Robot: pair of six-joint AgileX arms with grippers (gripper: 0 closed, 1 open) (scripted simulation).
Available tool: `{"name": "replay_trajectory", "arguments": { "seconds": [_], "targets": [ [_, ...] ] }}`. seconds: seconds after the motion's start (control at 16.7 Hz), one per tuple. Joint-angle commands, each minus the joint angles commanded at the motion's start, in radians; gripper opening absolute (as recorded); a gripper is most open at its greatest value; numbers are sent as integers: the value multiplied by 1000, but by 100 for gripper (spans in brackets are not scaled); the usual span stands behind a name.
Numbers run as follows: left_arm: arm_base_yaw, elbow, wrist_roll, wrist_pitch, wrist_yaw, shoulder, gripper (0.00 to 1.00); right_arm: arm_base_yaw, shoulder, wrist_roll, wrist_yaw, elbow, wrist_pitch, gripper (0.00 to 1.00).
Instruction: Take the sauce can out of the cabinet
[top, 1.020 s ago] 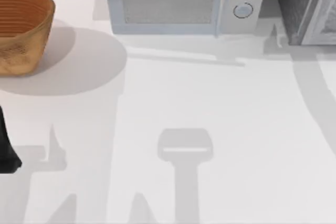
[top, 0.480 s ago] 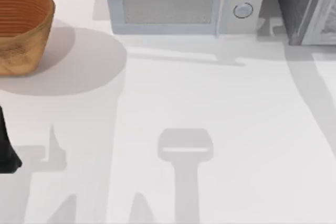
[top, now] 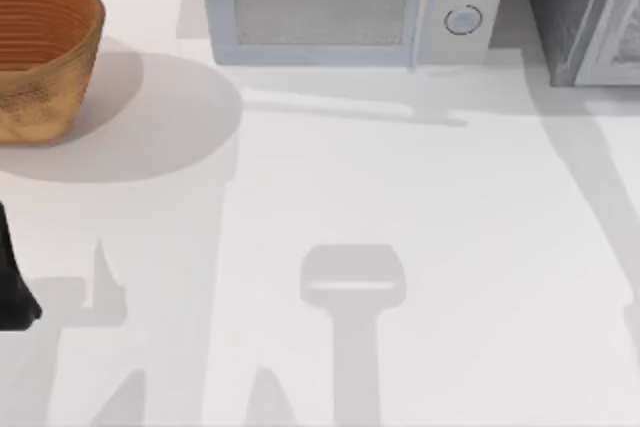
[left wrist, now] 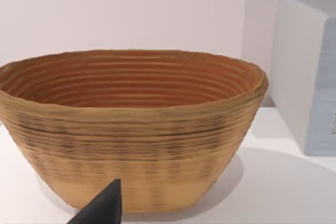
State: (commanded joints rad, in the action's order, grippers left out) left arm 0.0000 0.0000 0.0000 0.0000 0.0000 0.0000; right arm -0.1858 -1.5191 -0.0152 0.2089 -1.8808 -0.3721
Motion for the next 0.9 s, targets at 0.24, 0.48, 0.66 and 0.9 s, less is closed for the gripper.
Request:
{"name": "replay_trajectory", "arguments": {
  "seconds": [0.24,0.48,0.66,0.9],
  "targets": [
    [0,0,0,0,0,0,100,-2,-59,1,5,-54,22,100],
    [0,0,0,0,0,0,100,2,-68,1,2,-64,19,100],
    [0,0,0,0,0,0,100,10,-135,1,-5,-144,8,100],
    [0,0,0,0,0,0,100,25,-252,1,-19,-281,-13,100]
  ]
}}
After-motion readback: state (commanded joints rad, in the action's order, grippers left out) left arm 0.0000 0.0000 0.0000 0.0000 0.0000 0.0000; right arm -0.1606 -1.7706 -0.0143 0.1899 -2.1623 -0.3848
